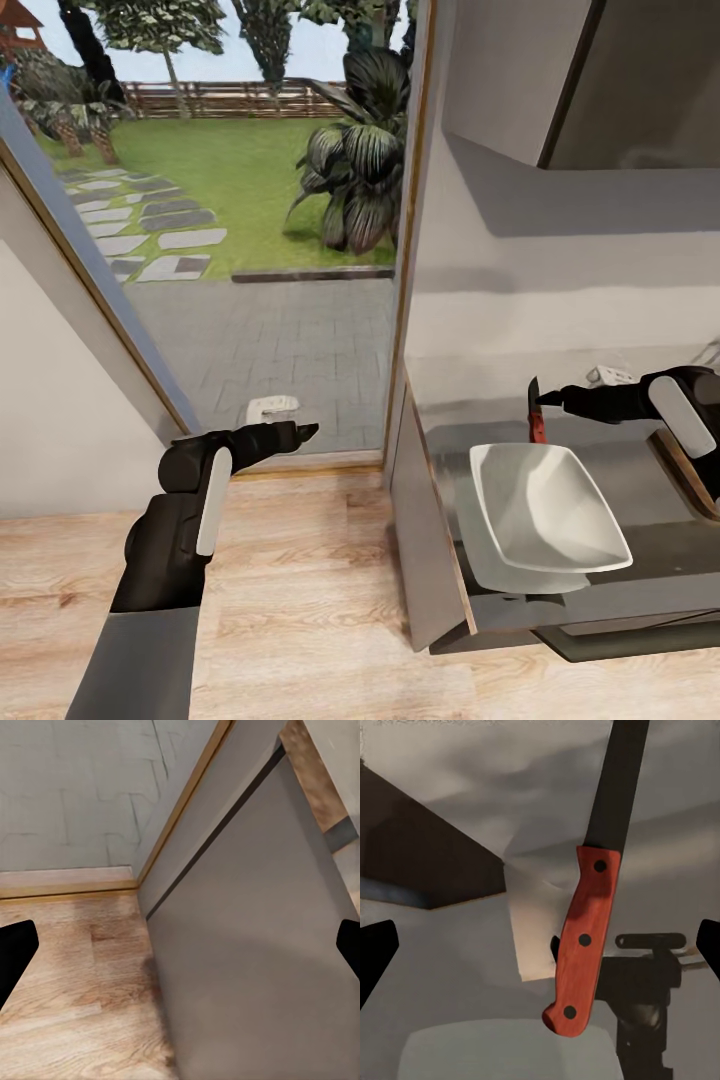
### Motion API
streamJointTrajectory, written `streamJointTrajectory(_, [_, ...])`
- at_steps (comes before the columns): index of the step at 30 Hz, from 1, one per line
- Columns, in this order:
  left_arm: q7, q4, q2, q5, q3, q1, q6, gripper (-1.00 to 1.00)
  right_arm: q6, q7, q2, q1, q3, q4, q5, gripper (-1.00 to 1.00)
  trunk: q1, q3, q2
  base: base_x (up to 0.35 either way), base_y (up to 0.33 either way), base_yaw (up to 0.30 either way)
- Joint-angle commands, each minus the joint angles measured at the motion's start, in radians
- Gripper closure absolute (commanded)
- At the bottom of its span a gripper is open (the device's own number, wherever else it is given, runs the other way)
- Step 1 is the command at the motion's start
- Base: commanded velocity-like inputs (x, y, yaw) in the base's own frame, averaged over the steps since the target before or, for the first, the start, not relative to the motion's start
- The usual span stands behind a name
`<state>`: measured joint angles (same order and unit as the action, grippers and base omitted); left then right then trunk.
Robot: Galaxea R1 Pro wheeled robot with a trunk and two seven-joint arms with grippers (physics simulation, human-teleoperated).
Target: In the kitchen, take the Vidalia onion out of the sink, dice it on the chopping board with the paring knife, put the diced onion into the bowl on the countertop, then place both the paring knife and the chopping board into the sink.
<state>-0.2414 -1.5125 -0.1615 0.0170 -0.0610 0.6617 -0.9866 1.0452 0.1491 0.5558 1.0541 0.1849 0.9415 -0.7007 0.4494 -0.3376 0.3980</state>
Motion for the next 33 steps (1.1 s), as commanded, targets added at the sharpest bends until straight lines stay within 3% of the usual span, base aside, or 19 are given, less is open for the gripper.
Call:
streamJointTrajectory(1, [-0.003,0.000,-0.002,0.001,-0.002,0.001,-0.006,-1.00,0.002,0.010,0.001,0.001,0.002,0.000,0.010,-1.00,0.001,-0.002,0.002,0.000,0.000,0.000])
streamJointTrajectory(33, [-0.003,0.018,-0.003,0.001,0.000,0.001,-0.004,-1.00,0.002,0.010,0.001,0.001,0.001,0.000,0.010,-1.00,0.001,-0.048,0.002,0.000,0.000,0.000])
